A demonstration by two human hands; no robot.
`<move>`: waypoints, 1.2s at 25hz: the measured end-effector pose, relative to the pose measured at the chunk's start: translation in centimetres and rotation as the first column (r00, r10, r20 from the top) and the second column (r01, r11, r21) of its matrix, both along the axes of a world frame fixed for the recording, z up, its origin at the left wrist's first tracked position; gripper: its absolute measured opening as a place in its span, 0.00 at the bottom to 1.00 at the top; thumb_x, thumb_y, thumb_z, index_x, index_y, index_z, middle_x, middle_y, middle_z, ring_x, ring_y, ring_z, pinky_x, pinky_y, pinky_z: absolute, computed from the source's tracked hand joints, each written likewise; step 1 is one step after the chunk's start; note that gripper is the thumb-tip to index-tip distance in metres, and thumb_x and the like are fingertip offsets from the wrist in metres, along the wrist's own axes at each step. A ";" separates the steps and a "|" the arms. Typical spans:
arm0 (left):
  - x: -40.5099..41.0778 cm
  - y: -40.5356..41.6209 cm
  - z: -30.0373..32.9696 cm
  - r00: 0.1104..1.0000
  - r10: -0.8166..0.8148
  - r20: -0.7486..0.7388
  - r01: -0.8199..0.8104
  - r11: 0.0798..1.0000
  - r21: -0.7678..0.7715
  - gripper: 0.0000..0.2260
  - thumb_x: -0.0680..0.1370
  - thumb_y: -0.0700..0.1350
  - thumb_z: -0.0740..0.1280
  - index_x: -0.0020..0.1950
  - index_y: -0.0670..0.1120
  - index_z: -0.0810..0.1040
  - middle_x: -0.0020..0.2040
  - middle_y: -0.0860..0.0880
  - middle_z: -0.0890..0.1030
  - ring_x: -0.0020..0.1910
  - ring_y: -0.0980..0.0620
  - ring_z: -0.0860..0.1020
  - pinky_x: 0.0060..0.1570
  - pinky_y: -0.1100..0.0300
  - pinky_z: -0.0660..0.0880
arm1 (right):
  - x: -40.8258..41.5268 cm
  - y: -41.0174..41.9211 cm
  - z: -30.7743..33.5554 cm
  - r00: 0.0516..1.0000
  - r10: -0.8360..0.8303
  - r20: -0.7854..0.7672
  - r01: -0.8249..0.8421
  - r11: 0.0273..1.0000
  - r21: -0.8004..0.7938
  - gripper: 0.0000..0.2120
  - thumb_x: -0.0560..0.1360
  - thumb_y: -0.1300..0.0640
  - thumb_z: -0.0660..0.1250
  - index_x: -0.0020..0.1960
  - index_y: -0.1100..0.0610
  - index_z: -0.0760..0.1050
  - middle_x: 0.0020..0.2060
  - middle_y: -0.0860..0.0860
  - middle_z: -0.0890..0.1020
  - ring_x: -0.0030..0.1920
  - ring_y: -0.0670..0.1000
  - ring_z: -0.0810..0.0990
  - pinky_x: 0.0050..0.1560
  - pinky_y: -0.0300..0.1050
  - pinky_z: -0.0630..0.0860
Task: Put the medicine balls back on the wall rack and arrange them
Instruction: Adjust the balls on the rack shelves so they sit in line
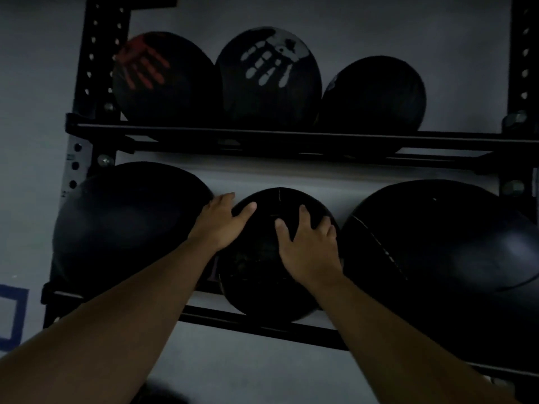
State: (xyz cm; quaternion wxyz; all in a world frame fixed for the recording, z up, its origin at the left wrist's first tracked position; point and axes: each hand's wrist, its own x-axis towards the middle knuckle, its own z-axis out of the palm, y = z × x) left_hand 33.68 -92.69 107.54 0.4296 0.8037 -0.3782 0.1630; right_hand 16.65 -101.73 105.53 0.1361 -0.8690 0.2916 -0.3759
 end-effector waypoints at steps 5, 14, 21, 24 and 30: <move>2.0 -2.7 1.4 0.925 -0.338 -0.171 0.312 0.936 -0.165 0.40 0.76 0.75 0.57 0.84 0.55 0.60 0.84 0.48 0.61 0.81 0.44 0.64 0.75 0.48 0.65 | 5.4 0.0 -0.6 0.981 -0.143 0.133 0.130 0.986 0.099 0.44 0.74 0.22 0.43 0.83 0.39 0.36 0.83 0.64 0.36 0.82 0.67 0.33 0.77 0.70 0.34; 1.1 -2.5 1.2 0.971 -0.043 -0.235 0.054 0.998 0.041 0.40 0.81 0.69 0.50 0.83 0.42 0.57 0.81 0.40 0.66 0.76 0.38 0.70 0.62 0.51 0.72 | 4.4 -7.3 7.2 0.981 0.026 -0.193 -0.035 0.998 -0.044 0.36 0.76 0.23 0.51 0.81 0.34 0.55 0.82 0.57 0.59 0.81 0.64 0.56 0.78 0.62 0.56; 2.2 -2.3 2.0 0.914 -0.393 -0.102 0.384 0.918 -0.096 0.34 0.79 0.71 0.59 0.83 0.62 0.57 0.85 0.51 0.58 0.83 0.45 0.58 0.78 0.47 0.59 | 3.6 -2.8 -2.9 0.830 0.044 0.556 -0.007 0.998 -0.069 0.26 0.83 0.41 0.48 0.77 0.45 0.69 0.80 0.50 0.65 0.83 0.55 0.56 0.83 0.57 0.51; 2.3 -3.8 2.0 0.911 -0.406 -0.072 0.395 0.909 -0.131 0.31 0.79 0.70 0.59 0.81 0.61 0.64 0.81 0.50 0.66 0.80 0.45 0.66 0.76 0.50 0.64 | 4.2 -2.9 -5.0 0.891 0.024 0.453 0.075 0.977 -0.201 0.28 0.84 0.41 0.43 0.83 0.43 0.58 0.84 0.47 0.54 0.85 0.48 0.43 0.83 0.50 0.39; 3.0 -3.4 1.8 0.922 -0.241 -0.303 0.219 0.970 -0.103 0.41 0.81 0.71 0.46 0.84 0.43 0.59 0.82 0.39 0.65 0.80 0.39 0.66 0.79 0.47 0.63 | 4.9 -9.2 5.9 0.973 0.229 0.013 -0.219 0.945 -0.244 0.23 0.88 0.52 0.47 0.80 0.51 0.66 0.79 0.54 0.68 0.80 0.56 0.63 0.79 0.44 0.53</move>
